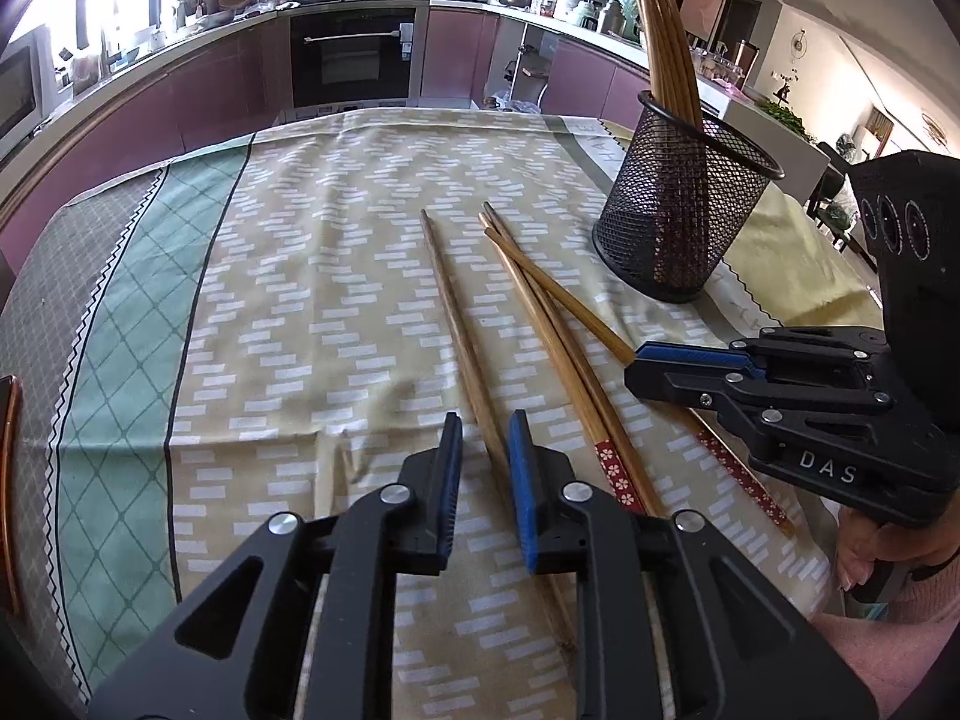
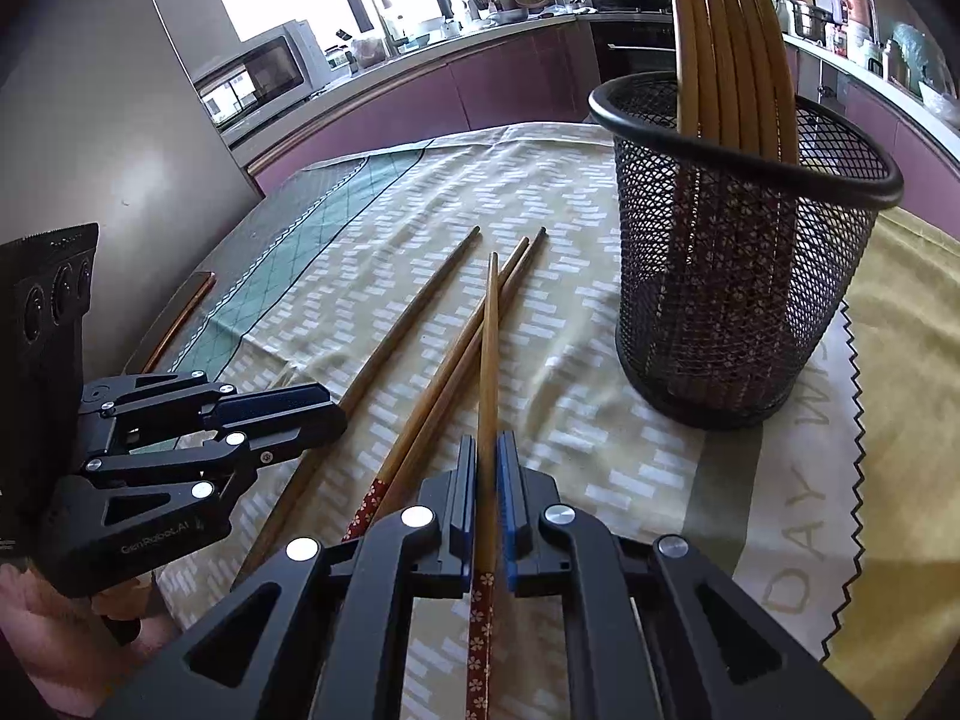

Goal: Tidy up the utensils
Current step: 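Lift the chopstick upright with the right gripper over the mesh holder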

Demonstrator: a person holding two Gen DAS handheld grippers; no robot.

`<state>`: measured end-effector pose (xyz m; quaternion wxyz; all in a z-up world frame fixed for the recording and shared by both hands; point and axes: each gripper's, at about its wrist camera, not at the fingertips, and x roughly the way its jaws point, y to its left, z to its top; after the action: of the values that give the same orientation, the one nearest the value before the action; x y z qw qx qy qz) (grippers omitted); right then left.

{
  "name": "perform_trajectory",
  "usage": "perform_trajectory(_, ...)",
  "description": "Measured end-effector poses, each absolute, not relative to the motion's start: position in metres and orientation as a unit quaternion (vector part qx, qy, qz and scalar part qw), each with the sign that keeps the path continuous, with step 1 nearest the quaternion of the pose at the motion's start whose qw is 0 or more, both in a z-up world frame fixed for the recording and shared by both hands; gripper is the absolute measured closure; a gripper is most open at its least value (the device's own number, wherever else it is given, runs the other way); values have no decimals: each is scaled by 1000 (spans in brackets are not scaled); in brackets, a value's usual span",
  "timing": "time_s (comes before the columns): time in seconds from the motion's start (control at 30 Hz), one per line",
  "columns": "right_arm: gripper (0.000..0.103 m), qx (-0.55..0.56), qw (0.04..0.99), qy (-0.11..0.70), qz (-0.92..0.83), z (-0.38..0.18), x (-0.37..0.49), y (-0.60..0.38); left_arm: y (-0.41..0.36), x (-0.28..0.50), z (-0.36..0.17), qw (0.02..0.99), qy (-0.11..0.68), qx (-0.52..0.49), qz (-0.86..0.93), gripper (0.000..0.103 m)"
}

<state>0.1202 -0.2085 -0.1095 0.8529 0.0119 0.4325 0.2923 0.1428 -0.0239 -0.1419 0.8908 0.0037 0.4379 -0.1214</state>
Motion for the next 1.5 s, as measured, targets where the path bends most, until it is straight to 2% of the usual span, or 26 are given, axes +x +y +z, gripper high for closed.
perform_trajectory(0.3, 95, -6, 854, 433, 289, -110, 134, -197, -30, 178, -143, 890, 441, 25, -115, 83)
perform_trajectory(0.43, 95, -13, 855, 431, 290, -110, 135, -196, -33, 190, -143, 890, 442, 29, -110, 91)
perform_trajectory(0.7, 97, 4, 855, 427, 294, -110, 135, -204, -34, 195, -143, 889, 445, 14, -107, 94)
perform_trajectory(1.5, 97, 41, 878, 348, 325, -57, 103, -238, -30, 136, -87, 910, 385, -4, -155, 95)
